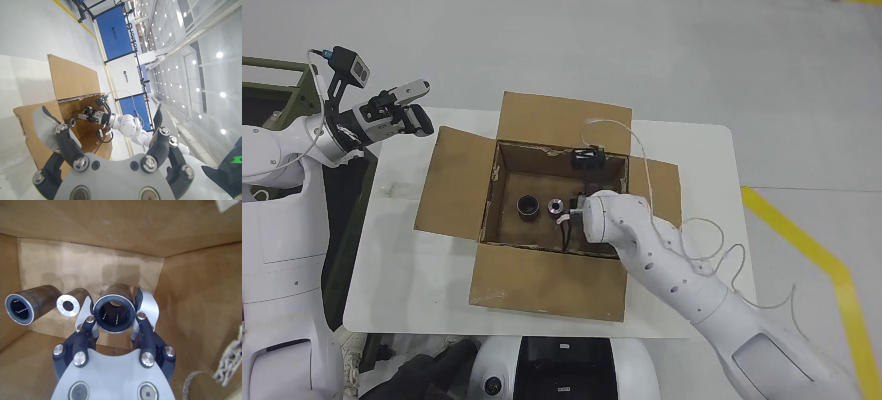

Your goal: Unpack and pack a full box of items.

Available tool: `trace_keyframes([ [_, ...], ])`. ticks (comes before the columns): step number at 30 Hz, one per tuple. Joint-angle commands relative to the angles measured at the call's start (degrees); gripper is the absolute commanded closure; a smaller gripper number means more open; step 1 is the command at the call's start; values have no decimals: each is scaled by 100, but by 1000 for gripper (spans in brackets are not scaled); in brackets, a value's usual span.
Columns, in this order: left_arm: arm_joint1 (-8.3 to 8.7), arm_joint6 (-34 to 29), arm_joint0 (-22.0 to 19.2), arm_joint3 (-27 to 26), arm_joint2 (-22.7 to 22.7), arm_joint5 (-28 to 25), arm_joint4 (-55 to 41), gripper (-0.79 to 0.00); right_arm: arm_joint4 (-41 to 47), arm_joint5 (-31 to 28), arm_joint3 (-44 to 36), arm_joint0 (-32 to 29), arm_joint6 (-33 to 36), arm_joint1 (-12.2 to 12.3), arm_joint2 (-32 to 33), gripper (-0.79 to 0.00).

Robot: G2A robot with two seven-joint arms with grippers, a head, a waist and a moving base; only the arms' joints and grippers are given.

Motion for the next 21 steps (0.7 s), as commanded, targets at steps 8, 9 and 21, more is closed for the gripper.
trace_keyframes([
  [8,0,0,0,0,0,0,0,-785,-504,-194,-876,-419,76,103,285,0],
  [9,0,0,0,0,0,0,0,-785,-553,-216,-973,-472,89,114,323,0],
  [21,0,0,0,0,0,0,0,-785,-1005,-575,-2024,-1045,162,199,695,0],
])
